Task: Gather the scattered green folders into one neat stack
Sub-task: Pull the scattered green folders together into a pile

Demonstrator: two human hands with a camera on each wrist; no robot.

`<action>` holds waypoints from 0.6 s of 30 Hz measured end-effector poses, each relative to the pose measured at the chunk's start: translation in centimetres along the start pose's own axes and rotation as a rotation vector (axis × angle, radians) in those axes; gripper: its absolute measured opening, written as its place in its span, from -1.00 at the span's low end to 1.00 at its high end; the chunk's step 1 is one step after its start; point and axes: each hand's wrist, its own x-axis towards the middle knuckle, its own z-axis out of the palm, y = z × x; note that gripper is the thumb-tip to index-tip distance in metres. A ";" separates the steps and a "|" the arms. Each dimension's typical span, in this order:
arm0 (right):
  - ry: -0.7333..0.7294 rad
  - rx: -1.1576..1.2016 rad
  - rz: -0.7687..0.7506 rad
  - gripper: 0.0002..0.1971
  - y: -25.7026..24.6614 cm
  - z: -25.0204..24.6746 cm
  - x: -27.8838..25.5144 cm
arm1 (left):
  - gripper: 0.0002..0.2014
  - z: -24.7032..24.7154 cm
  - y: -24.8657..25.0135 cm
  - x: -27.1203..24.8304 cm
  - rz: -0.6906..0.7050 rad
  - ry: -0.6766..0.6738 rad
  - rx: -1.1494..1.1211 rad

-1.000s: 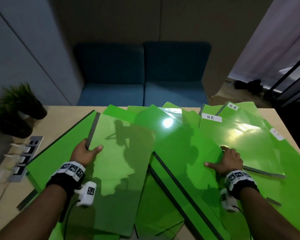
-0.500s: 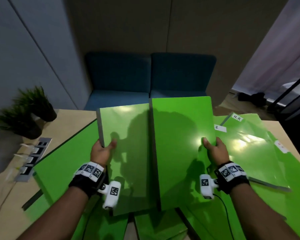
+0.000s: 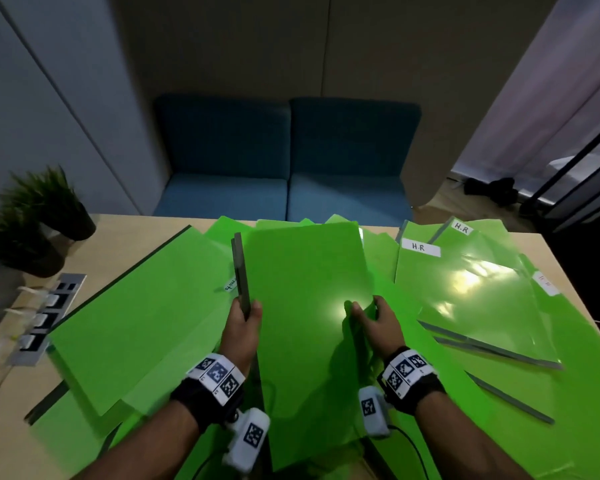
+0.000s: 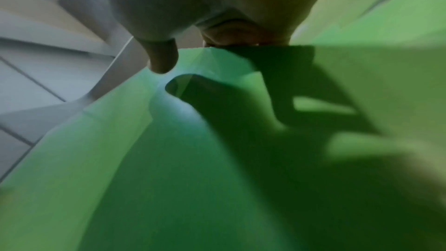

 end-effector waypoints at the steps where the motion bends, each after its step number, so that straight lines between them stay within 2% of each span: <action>1: 0.009 -0.005 -0.027 -0.17 0.1 -0.7 0.1 | -0.62 0.5 0.1 0.1 0.005 -0.009 -0.010; 5: 0.150 0.171 0.058 -0.25 0.5 -5.4 0.8 | -0.52 3.7 0.9 0.5 -0.022 -0.106 -0.061; 6: 0.186 0.193 0.068 -0.24 0.9 -7.2 1.2 | -0.50 4.4 0.8 0.8 -0.007 -0.107 0.005; 8: 0.247 0.210 0.072 -0.07 2.6 -10.6 2.1 | -0.51 5.5 0.0 1.7 0.026 -0.046 0.332; 9: 0.272 0.215 0.081 0.01 3.5 -12.3 2.5 | -0.44 5.8 -0.6 2.1 -0.015 -0.010 0.525; 11: 0.325 0.228 0.168 -0.10 3.6 -15.0 1.8 | -0.16 6.3 -1.7 2.0 -0.209 0.010 0.768; 12: 0.348 0.241 0.210 -0.18 3.5 -16.2 1.3 | -0.04 6.7 -2.1 1.8 -0.312 -0.012 0.788; 14: 0.373 0.277 0.226 -0.27 5.0 -18.7 1.1 | 0.11 7.8 -2.5 1.1 -0.427 -0.065 0.800; 18: 0.448 0.208 0.287 -0.26 6.3 -19.2 1.3 | 0.14 10.1 -3.3 0.0 -0.470 -0.088 0.856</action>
